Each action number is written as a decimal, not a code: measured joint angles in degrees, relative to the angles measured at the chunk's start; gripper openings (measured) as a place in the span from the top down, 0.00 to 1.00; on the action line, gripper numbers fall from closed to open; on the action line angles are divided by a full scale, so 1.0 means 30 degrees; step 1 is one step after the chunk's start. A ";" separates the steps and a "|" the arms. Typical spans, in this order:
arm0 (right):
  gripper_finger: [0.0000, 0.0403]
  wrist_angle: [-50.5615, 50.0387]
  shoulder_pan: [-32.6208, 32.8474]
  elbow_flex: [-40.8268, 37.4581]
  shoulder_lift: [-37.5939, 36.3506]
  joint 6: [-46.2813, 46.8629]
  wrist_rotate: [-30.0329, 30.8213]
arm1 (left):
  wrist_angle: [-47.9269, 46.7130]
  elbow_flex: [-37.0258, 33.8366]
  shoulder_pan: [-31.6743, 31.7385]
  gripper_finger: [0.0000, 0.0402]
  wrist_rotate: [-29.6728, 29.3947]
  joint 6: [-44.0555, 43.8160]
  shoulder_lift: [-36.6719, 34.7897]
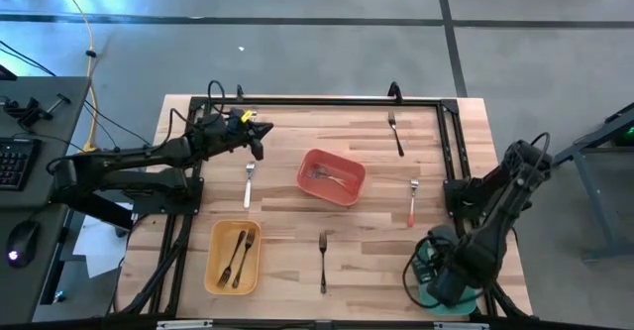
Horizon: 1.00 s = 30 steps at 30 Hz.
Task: Sort silverware by color (type)
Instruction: Put the top white fork into the green bin
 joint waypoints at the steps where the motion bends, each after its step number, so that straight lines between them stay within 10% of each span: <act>1: 0.98 0.0074 0.0008 0.0000 0.0089 -0.0008 -0.0003 | 0.0116 0.0000 0.0000 1.00 0.0000 0.0005 0.0029; 13: 0.98 -0.0690 0.0350 -0.0102 0.0392 0.0294 -0.0065 | 0.0158 0.0000 -0.0007 1.00 0.0000 0.0510 0.0110; 30: 0.97 0.6503 0.1288 -0.5907 -0.0505 0.0384 -0.0065 | 0.0122 0.0000 -0.0007 1.00 0.0860 0.0487 0.0103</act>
